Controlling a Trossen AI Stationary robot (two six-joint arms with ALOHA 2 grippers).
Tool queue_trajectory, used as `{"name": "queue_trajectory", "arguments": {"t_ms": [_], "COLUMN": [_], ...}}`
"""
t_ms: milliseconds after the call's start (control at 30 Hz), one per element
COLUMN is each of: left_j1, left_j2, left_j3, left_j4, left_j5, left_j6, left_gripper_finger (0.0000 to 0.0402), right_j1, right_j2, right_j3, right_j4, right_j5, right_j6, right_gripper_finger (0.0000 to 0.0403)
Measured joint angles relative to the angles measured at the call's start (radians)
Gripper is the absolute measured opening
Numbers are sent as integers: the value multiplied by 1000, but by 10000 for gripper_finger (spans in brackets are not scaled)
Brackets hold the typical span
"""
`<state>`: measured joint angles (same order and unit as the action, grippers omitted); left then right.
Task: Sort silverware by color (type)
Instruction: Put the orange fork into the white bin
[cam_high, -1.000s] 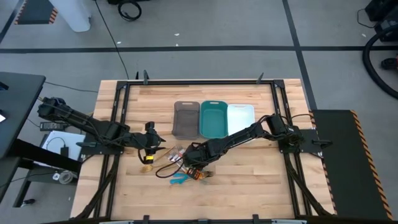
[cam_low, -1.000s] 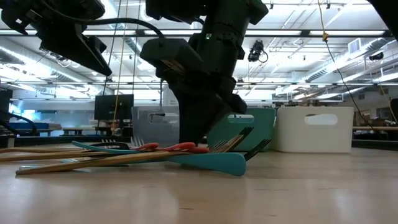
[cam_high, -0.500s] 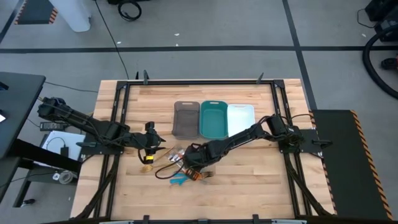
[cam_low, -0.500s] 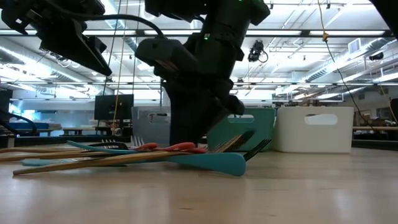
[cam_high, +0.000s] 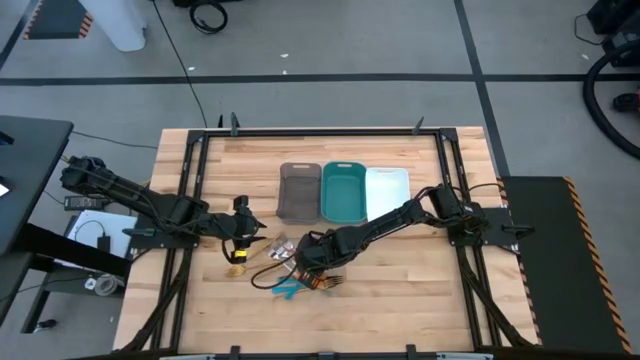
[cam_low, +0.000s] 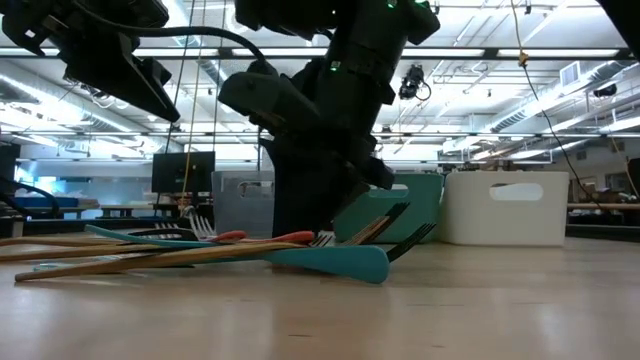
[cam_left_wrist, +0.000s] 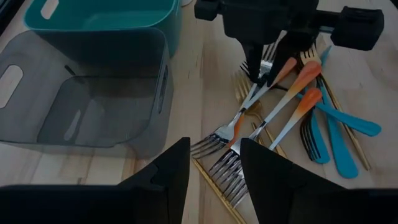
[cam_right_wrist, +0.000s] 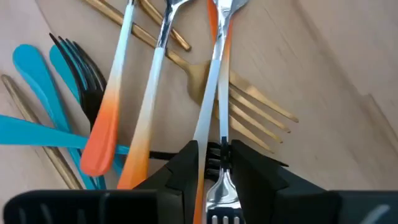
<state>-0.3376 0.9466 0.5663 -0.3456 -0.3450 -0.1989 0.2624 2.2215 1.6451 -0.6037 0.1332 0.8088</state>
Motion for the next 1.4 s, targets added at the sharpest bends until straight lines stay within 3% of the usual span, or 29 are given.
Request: {"name": "queue_trajectory", "arguments": {"t_ms": [533,933,1167,1400], "left_j1": [0,0,0,0], "left_j2": [0,0,0,0], "left_j3": [0,0,0,0], "left_j4": [0,2,4,8], "left_j5": [0,0,0,0], "left_j6": [0,0,0,0], "left_gripper_finger": [151,151,151,151], "right_j1": [-12,39,98,88], "right_j2": [-69,-68,-65,-49], "right_j3": [4,4,-1,-4], "right_j4": [-152,16,138,204], "right_j5": [127,82,245,211], "right_j6": [-27,-266,-477,-472], "right_gripper_finger": [103,102,102,102]}}
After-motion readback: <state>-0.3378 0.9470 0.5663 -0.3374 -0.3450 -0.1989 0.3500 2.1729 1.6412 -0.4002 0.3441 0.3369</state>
